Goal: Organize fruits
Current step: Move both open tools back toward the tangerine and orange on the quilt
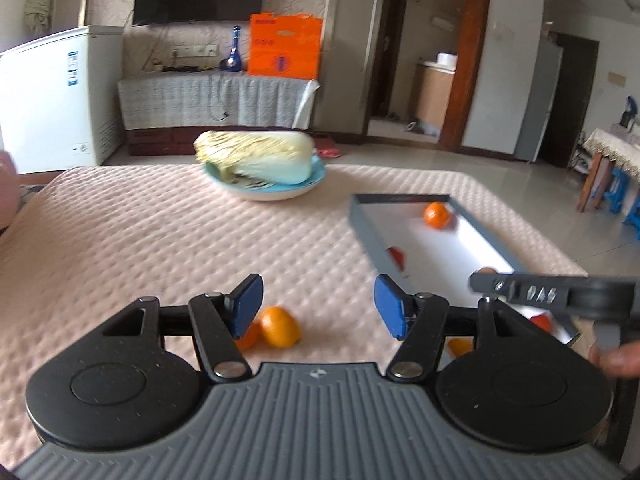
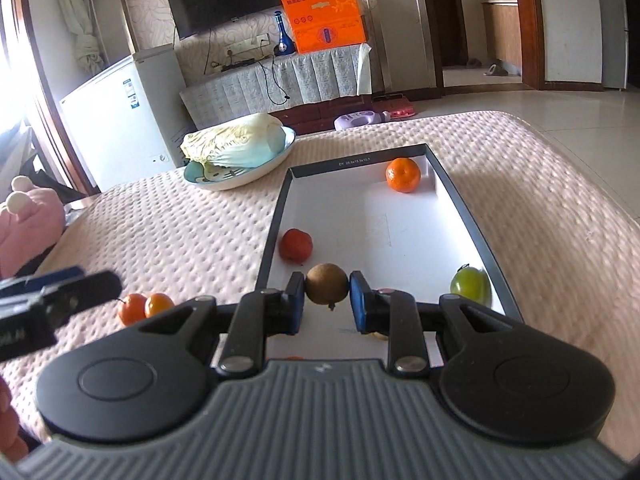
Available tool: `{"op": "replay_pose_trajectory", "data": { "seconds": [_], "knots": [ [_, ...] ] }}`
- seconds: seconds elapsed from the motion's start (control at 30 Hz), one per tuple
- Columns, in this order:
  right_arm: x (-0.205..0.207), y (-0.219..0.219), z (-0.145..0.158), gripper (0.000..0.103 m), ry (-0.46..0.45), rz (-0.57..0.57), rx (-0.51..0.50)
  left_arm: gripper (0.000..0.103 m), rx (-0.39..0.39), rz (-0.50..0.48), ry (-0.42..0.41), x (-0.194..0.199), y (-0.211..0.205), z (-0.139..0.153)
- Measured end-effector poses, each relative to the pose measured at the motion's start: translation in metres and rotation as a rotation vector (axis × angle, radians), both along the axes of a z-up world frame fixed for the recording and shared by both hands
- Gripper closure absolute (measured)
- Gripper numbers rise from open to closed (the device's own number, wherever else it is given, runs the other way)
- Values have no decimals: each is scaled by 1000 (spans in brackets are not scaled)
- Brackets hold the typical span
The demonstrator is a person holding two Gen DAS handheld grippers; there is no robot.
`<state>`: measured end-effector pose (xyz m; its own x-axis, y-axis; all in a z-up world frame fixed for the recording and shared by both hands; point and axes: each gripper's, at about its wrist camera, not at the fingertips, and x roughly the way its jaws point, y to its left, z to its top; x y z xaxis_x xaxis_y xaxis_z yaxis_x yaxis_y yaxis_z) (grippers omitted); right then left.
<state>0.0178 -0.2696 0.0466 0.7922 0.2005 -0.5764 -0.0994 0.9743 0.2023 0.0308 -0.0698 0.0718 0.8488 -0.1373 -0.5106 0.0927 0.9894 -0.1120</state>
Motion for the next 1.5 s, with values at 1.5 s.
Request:
{"op": "replay_pose_trajectory", "data": {
  "seconds": [1.5],
  "knots": [
    [-9,47,11,64,-158,-17,-109,36,23,-10,39,-17,88,-39]
  ]
}}
